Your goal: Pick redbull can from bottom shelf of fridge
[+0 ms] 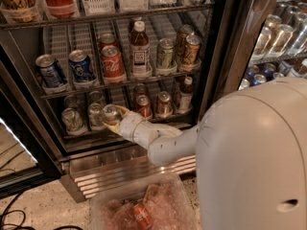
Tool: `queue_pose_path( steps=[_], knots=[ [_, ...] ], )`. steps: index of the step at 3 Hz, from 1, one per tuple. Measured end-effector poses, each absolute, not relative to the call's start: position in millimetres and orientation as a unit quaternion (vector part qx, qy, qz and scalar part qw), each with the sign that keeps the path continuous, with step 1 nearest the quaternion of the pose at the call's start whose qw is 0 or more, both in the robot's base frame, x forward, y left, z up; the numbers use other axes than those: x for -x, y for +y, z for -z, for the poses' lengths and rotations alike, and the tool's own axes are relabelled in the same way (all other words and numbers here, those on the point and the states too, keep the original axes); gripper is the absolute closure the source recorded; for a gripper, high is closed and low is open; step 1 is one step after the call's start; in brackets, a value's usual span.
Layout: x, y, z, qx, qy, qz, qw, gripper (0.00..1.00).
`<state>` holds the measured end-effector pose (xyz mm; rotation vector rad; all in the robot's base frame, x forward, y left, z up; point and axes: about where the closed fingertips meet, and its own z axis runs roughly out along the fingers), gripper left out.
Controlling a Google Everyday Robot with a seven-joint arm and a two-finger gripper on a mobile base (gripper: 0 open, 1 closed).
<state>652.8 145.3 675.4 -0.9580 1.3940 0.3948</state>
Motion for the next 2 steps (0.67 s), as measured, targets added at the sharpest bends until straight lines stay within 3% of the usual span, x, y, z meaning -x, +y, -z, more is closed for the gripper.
queue_pose_path(
  steps=[2],
  knots=[
    [-636.8, 139.7, -676.3, 0.422, 0.617, -0.195, 0.635, 1.00]
  ],
)
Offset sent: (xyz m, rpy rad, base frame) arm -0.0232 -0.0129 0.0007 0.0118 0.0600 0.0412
